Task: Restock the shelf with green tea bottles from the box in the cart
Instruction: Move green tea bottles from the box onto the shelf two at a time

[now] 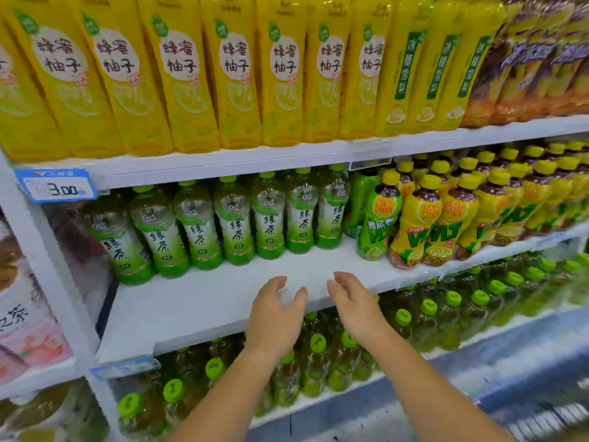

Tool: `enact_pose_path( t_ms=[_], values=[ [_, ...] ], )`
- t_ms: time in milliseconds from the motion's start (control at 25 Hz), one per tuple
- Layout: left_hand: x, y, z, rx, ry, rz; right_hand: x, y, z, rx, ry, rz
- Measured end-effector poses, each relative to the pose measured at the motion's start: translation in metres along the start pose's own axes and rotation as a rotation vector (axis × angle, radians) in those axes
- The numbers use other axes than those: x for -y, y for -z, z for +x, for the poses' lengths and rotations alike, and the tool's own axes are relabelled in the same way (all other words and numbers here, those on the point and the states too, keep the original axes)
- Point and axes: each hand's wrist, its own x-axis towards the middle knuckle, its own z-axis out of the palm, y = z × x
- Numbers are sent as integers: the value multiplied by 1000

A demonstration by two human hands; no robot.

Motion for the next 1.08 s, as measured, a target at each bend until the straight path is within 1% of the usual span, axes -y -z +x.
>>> enact_pose_path(
  t_ms=[120, 240, 360, 480, 560, 640, 760, 920, 1080],
  values=[
    [-19, 19, -29, 146, 104, 45, 13, 22, -39, 75, -135, 51],
    [-43, 37, -68, 303, 207, 29, 27, 55, -85, 123, -212, 87],
    [-83, 49, -101, 427, 250, 58, 42, 102, -133, 145, -323, 82],
    [-129, 56, -132, 492, 249, 80, 54, 155, -173, 159, -391, 92],
    [-163, 57, -154, 520, 227, 99, 63, 192, -195, 126, -417, 121],
    [-193, 54, -171, 536, 216, 125, 73, 223, -218, 49, -471, 162],
    [-232, 40, -191, 569, 194, 103, 81, 261, -248, -21, -526, 214],
    [-253, 0, -207, 775, 142, 75, 71, 295, -282, -162, -604, 229],
    [-255, -61, -209, 992, 122, 74, 44, 311, -317, -293, -780, 250]
  ],
)
